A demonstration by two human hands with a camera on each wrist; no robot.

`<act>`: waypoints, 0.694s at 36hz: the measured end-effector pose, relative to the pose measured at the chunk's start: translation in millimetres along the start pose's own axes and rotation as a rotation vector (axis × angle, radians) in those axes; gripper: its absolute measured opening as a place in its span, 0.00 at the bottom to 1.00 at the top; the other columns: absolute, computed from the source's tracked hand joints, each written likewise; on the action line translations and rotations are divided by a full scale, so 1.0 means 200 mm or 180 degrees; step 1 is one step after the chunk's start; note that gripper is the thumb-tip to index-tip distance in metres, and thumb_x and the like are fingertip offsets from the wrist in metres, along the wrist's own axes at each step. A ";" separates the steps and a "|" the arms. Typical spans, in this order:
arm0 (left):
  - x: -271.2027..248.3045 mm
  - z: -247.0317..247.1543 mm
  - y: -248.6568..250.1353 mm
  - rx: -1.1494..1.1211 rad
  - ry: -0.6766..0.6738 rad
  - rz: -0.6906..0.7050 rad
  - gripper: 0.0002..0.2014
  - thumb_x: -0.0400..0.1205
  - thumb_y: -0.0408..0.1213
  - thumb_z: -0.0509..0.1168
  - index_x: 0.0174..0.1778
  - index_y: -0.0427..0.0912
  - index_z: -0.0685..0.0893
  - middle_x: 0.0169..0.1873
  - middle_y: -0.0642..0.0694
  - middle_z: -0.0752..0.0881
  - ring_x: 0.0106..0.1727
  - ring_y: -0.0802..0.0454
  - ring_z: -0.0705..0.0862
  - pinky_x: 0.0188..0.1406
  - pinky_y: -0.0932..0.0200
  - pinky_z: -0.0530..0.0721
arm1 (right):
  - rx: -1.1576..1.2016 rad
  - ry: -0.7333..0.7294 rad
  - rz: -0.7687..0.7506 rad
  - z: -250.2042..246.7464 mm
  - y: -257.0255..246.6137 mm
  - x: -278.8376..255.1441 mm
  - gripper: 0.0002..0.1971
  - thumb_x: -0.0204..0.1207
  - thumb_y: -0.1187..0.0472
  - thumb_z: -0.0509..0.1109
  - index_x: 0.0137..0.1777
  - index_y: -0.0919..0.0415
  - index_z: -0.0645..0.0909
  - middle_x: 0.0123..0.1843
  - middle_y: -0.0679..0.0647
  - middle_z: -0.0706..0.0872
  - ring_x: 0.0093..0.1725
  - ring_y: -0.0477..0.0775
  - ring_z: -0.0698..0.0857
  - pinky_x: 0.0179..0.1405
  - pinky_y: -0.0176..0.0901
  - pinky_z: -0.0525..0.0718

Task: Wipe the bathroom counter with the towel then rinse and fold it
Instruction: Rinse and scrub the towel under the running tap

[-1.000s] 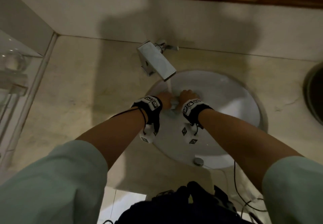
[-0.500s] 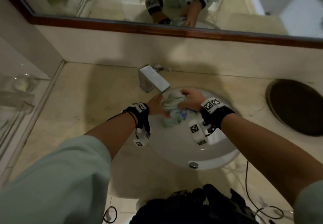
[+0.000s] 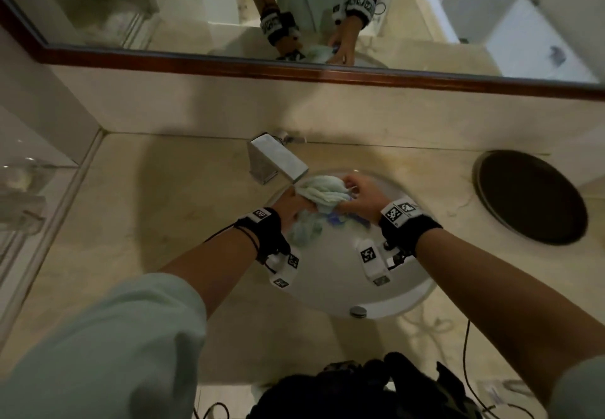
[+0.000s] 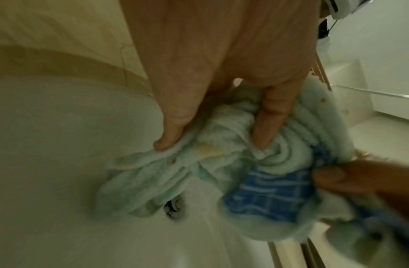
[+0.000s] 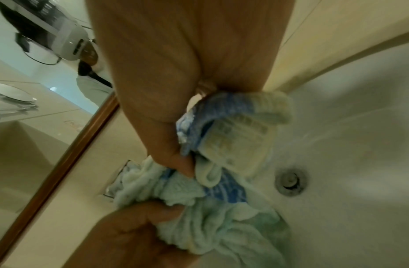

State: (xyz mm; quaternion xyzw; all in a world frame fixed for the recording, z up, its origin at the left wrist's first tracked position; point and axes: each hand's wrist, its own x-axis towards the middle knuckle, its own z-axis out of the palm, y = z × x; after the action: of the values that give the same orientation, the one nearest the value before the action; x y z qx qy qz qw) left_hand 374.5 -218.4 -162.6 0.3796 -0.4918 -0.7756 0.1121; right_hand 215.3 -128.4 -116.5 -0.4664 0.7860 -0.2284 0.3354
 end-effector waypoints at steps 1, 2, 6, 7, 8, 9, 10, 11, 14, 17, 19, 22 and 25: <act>-0.01 0.00 0.01 -0.0076 0.0060 -0.0047 0.27 0.65 0.25 0.67 0.62 0.35 0.83 0.56 0.37 0.86 0.55 0.40 0.85 0.54 0.48 0.85 | 0.0090 -0.0019 0.0081 0.02 0.02 0.00 0.26 0.59 0.64 0.84 0.57 0.64 0.80 0.53 0.60 0.85 0.51 0.59 0.84 0.49 0.52 0.85; -0.01 0.00 0.02 -0.0152 0.0094 -0.0077 0.27 0.62 0.26 0.67 0.60 0.37 0.83 0.56 0.37 0.85 0.55 0.39 0.84 0.57 0.43 0.83 | 0.0194 -0.0056 0.0187 0.04 0.03 0.00 0.28 0.57 0.62 0.85 0.57 0.63 0.80 0.55 0.60 0.85 0.53 0.59 0.84 0.52 0.57 0.86; -0.03 -0.01 0.01 -0.0388 0.0223 -0.0029 0.20 0.57 0.24 0.62 0.46 0.36 0.82 0.43 0.39 0.85 0.42 0.43 0.85 0.41 0.53 0.85 | 0.0598 -0.0330 0.0389 0.12 0.05 -0.01 0.31 0.64 0.68 0.82 0.66 0.64 0.75 0.64 0.61 0.81 0.63 0.61 0.80 0.64 0.61 0.81; -0.04 -0.02 0.02 -0.0399 0.0246 0.0001 0.18 0.57 0.23 0.61 0.43 0.36 0.81 0.40 0.39 0.85 0.39 0.45 0.85 0.38 0.56 0.84 | 0.0702 -0.0451 0.0422 0.14 0.06 -0.01 0.32 0.66 0.69 0.81 0.69 0.63 0.73 0.66 0.61 0.80 0.66 0.61 0.79 0.66 0.61 0.80; -0.05 -0.02 0.02 -0.0407 0.0260 0.0000 0.17 0.57 0.23 0.61 0.42 0.35 0.80 0.40 0.39 0.84 0.39 0.45 0.85 0.38 0.56 0.84 | 0.0803 -0.0570 0.0448 0.16 0.06 -0.01 0.34 0.67 0.69 0.80 0.72 0.62 0.70 0.69 0.60 0.78 0.68 0.61 0.78 0.68 0.61 0.79; -0.05 -0.03 0.02 -0.0411 0.0275 -0.0006 0.18 0.57 0.23 0.62 0.43 0.34 0.79 0.41 0.38 0.84 0.41 0.43 0.84 0.38 0.55 0.83 | 0.0911 -0.0673 0.0489 0.17 0.07 -0.01 0.36 0.67 0.70 0.79 0.74 0.62 0.67 0.71 0.60 0.76 0.70 0.61 0.77 0.69 0.61 0.78; -0.06 -0.03 0.02 -0.0404 0.0272 -0.0019 0.18 0.56 0.23 0.62 0.43 0.33 0.78 0.42 0.37 0.83 0.42 0.42 0.84 0.39 0.55 0.82 | 0.1053 -0.0803 0.0559 0.18 0.07 -0.01 0.38 0.68 0.70 0.79 0.76 0.61 0.65 0.73 0.61 0.75 0.71 0.61 0.76 0.69 0.61 0.78; -0.05 -0.05 0.02 -0.0400 0.0257 -0.0016 0.16 0.57 0.23 0.61 0.41 0.33 0.78 0.41 0.38 0.83 0.42 0.42 0.84 0.38 0.56 0.82 | 0.1292 -0.0929 0.0654 0.19 0.05 -0.03 0.39 0.68 0.71 0.78 0.77 0.60 0.63 0.73 0.61 0.75 0.70 0.61 0.78 0.66 0.59 0.81; -0.07 -0.06 0.02 -0.0509 0.0396 -0.0104 0.19 0.58 0.23 0.62 0.46 0.34 0.76 0.45 0.38 0.83 0.46 0.40 0.83 0.41 0.52 0.83 | 0.2021 -0.1157 0.0928 0.18 -0.01 -0.09 0.28 0.72 0.61 0.77 0.69 0.56 0.69 0.63 0.54 0.81 0.52 0.50 0.84 0.55 0.50 0.84; -0.08 -0.07 0.04 -0.0506 0.0481 -0.0240 0.24 0.65 0.22 0.64 0.55 0.41 0.69 0.52 0.39 0.78 0.51 0.40 0.79 0.47 0.47 0.81 | 0.2608 -0.1558 0.1405 0.17 0.00 -0.09 0.41 0.52 0.26 0.74 0.59 0.54 0.79 0.57 0.54 0.87 0.56 0.59 0.85 0.54 0.61 0.81; -0.08 -0.09 0.04 -0.0535 0.0482 -0.0321 0.23 0.73 0.18 0.61 0.58 0.44 0.66 0.53 0.40 0.76 0.50 0.41 0.79 0.48 0.46 0.80 | 0.2587 -0.1577 0.1626 0.21 0.05 -0.06 0.41 0.68 0.21 0.52 0.61 0.56 0.80 0.65 0.59 0.83 0.68 0.68 0.77 0.65 0.72 0.73; -0.08 -0.09 0.03 -0.0579 0.0455 -0.0440 0.24 0.75 0.18 0.58 0.62 0.45 0.63 0.53 0.40 0.75 0.49 0.41 0.79 0.47 0.47 0.82 | 0.2477 -0.1347 0.1486 0.33 0.28 0.07 0.51 0.64 0.17 0.46 0.71 0.56 0.78 0.74 0.63 0.78 0.74 0.68 0.74 0.75 0.75 0.64; -0.08 -0.09 0.03 -0.0676 0.0406 -0.0582 0.25 0.76 0.18 0.58 0.63 0.46 0.63 0.55 0.40 0.75 0.50 0.41 0.79 0.46 0.47 0.83 | 0.2721 -0.1152 0.1481 0.43 0.40 0.14 0.64 0.43 0.15 0.66 0.77 0.57 0.72 0.75 0.60 0.76 0.73 0.68 0.75 0.71 0.73 0.70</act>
State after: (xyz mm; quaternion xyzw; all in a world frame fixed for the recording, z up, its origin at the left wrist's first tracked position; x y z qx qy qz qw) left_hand 396.9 -224.9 -154.0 0.4573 -0.3622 -0.8045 0.1115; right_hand 224.2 -120.3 -236.4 -0.1327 0.6348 -0.3642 0.6684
